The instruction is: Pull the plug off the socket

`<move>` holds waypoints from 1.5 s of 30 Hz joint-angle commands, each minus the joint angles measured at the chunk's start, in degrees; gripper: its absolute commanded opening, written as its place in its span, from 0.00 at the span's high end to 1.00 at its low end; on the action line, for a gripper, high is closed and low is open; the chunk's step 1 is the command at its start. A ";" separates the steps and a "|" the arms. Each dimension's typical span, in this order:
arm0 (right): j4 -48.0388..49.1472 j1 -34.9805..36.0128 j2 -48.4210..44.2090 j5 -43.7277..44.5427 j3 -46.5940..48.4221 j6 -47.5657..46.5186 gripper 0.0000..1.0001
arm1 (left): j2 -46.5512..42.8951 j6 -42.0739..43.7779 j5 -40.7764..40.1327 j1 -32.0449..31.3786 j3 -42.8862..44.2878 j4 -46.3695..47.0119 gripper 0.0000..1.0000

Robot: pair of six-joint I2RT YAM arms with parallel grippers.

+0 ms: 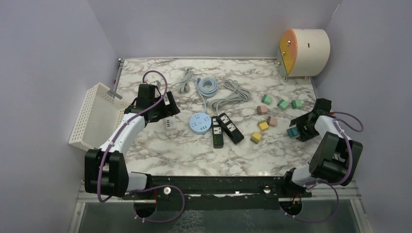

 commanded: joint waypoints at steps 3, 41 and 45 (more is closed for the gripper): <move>-0.16 -0.11 -1.99 5.61 4.15 0.39 0.01 | -1.65 0.02 -0.28 0.17 0.82 -0.81 0.01; 23.71 37.17 -20.93 -14.56 11.14 -34.52 0.00 | -20.37 16.93 -11.40 -2.05 7.60 12.19 0.01; 23.36 37.19 -21.04 -16.28 11.30 -35.61 0.00 | -20.39 16.60 -11.00 -2.09 8.11 11.80 0.01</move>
